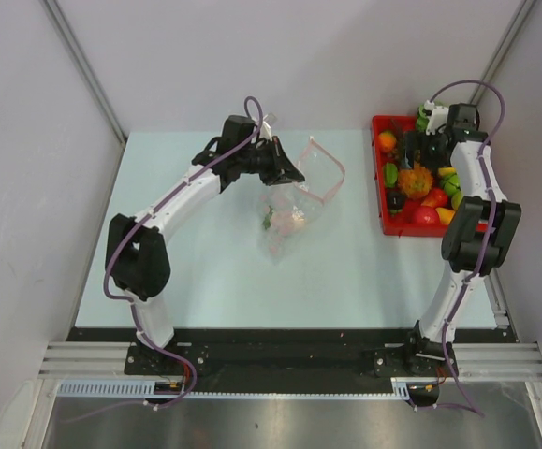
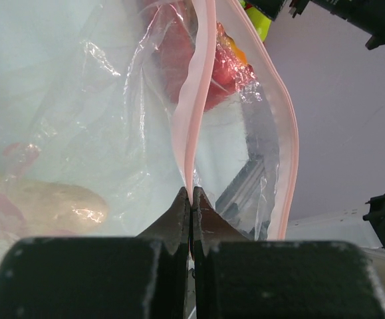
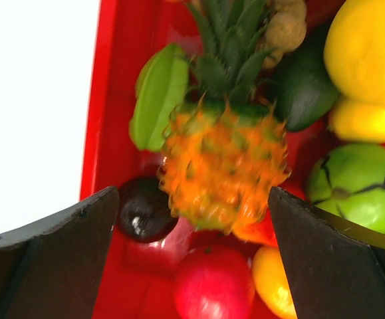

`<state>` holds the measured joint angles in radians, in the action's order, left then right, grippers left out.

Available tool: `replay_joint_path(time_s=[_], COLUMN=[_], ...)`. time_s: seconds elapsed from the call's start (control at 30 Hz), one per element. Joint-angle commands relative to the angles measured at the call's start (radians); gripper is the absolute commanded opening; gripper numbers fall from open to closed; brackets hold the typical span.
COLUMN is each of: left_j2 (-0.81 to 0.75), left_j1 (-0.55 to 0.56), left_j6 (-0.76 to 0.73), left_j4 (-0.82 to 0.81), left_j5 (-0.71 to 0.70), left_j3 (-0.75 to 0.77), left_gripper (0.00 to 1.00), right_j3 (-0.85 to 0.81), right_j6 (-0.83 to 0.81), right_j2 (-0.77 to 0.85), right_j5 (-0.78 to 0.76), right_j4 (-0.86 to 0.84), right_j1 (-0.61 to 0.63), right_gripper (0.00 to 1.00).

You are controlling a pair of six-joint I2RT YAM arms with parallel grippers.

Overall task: Place the food in the zip-top bag and seal the zipper
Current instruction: Pick up the fake fruit from the bin.

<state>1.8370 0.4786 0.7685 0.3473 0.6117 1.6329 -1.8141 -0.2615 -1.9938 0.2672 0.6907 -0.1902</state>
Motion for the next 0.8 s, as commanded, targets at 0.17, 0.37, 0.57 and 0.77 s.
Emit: replay_joint_path(time_s=[0.17, 0.37, 0.57, 0.77], left_j2=[0.019, 0.019, 0.025, 0.036], left_j1=[0.002, 0.002, -0.003, -0.011], left_j6=[-0.038, -0.049, -0.051, -0.051], left_j4=[-0.01, -0.005, -0.005, -0.005], left_j5=[-0.012, -0.018, -0.02, -0.02], left_j3=[0.031, 0.03, 0.035, 0.038], left_gripper=[0.0, 0.01, 0.0, 0.0], right_j3=[-0.208, -0.283, -0.416, -0.559], right_j6=[0.008, 0.019, 0.016, -0.013], right_j2=[-0.143, -0.209, -0.316, -0.427], right_j5=[-0.02, -0.031, -0.078, -0.141], right_j4=[-0.011, -0.065, -0.074, -0.02], right_j1=[0.009, 0.038, 0.06, 0.067], right_gripper=[1.0, 0.96, 0.89, 0.87])
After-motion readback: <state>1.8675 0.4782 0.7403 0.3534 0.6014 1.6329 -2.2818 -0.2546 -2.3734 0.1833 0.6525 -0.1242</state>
